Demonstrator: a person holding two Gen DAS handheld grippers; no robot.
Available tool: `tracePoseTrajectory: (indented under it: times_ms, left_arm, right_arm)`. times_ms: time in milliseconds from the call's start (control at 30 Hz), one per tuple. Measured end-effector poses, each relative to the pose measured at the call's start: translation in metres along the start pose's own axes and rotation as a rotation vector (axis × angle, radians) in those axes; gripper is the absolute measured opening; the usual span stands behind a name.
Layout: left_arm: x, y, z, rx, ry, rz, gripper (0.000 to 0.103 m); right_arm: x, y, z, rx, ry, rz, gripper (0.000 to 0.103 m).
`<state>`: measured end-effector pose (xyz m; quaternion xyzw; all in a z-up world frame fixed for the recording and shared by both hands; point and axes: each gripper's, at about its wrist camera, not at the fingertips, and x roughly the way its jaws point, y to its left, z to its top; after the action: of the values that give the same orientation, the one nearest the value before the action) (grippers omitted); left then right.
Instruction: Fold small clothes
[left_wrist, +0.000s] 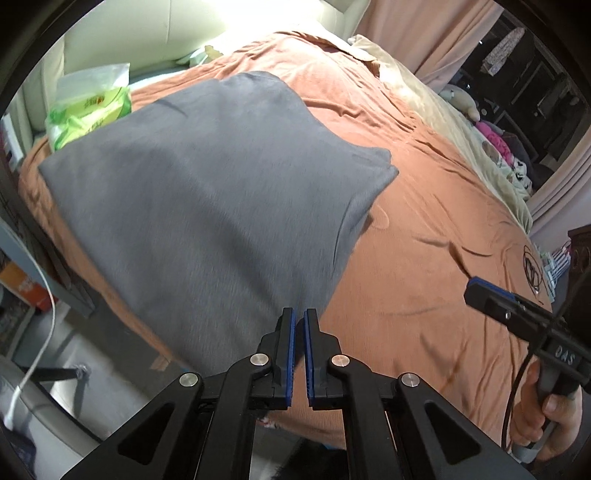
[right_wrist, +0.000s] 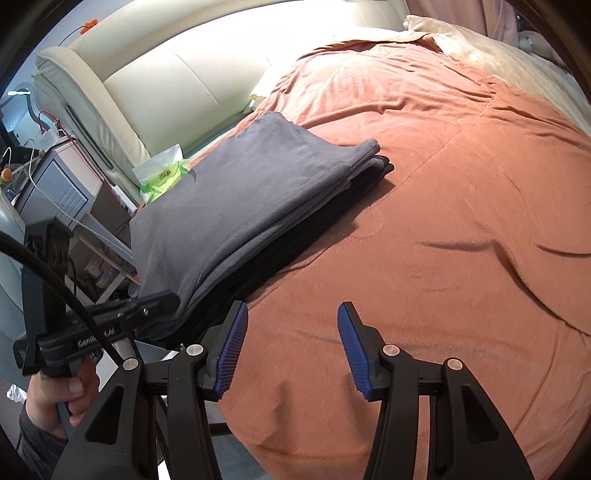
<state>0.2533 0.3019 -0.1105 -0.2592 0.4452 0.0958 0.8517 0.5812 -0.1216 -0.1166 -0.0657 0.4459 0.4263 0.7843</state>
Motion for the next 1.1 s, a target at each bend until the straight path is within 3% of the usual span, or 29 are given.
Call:
tracePoseTrajectory:
  times_ms: [267,367,533,633,700,800,867,967,1100]
  left_arm:
    - [-0.017,-0.008,-0.017,0.013,-0.008,-0.026,0.005]
    - [-0.034,-0.017,-0.020,0.038,-0.044,-0.025,0.005]
    - [-0.057,-0.033,-0.027,0.075,-0.090,-0.014,0.008]
    - [-0.071,-0.045,-0.034,0.105,-0.119,-0.005,0.028]
    - [-0.082,-0.053,-0.038,0.127,-0.154,-0.001,0.062]
    - [-0.102,-0.070,-0.048,0.174,-0.227,-0.004,0.087]
    - [-0.113,-0.079,-0.054,0.205,-0.250,-0.013,0.094]
    - [-0.125,-0.089,-0.061,0.236,-0.274,-0.014,0.102]
    - [-0.146,-0.098,-0.075,0.255,-0.309,-0.018,0.102]
  right_arm:
    - [-0.020,0.007,-0.012,0.000,-0.010,-0.007,0.050]
    - [-0.037,0.010,-0.017,-0.009,-0.030,-0.017,0.063]
    - [-0.072,0.018,-0.028,-0.018,-0.084,-0.055,0.077]
    - [-0.094,0.025,-0.040,-0.037,-0.119,-0.100,0.084]
    - [-0.107,0.028,-0.048,-0.033,-0.135,-0.121,0.087]
    - [-0.129,0.032,-0.062,-0.025,-0.162,-0.157,0.096]
    - [-0.140,0.034,-0.070,-0.021,-0.176,-0.170,0.103]
    - [-0.161,0.038,-0.084,-0.018,-0.200,-0.206,0.103]
    - [-0.185,0.048,-0.102,-0.018,-0.220,-0.230,0.103]
